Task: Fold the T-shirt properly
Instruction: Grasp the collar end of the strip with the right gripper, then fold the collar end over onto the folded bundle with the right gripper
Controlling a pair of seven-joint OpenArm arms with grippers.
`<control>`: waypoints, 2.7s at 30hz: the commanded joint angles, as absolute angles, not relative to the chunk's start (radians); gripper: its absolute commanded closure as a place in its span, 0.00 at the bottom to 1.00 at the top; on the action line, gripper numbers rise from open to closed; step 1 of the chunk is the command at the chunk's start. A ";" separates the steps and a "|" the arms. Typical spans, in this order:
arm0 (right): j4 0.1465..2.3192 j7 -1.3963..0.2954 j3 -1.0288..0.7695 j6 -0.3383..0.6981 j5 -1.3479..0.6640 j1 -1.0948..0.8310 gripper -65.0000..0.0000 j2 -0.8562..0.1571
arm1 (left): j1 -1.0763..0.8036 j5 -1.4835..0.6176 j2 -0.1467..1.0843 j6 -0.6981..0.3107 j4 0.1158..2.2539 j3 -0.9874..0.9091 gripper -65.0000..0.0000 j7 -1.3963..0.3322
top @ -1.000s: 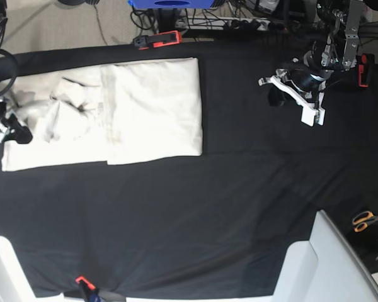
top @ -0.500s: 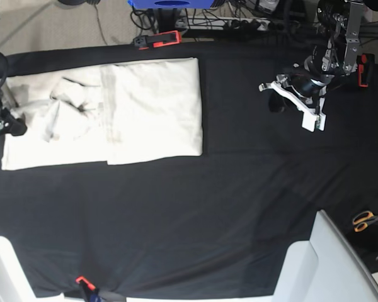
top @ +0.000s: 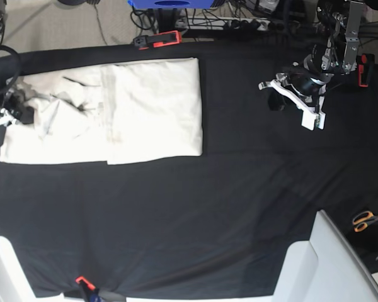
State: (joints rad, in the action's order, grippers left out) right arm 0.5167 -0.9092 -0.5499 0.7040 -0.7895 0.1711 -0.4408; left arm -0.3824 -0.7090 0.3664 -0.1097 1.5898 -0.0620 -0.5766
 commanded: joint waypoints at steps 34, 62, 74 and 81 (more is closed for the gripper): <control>1.756 -0.952 -0.091 0.240 -0.387 -0.189 1.00 -0.194 | -0.595 -0.719 0.452 -0.122 1.679 -0.298 1.00 -0.565; 1.759 -0.895 0.654 -0.553 -0.340 -0.087 1.00 -0.208 | -0.608 -0.717 0.461 -0.122 1.675 -0.291 1.00 -0.565; 1.738 -0.895 0.849 -0.667 -0.150 -0.048 1.00 -0.171 | -0.608 -0.717 0.461 -0.122 1.672 -0.291 1.00 -0.565; 1.704 -0.898 0.860 -0.665 -0.099 -0.015 1.00 -0.128 | -0.608 -0.717 0.461 -0.122 1.672 -0.291 1.00 -0.565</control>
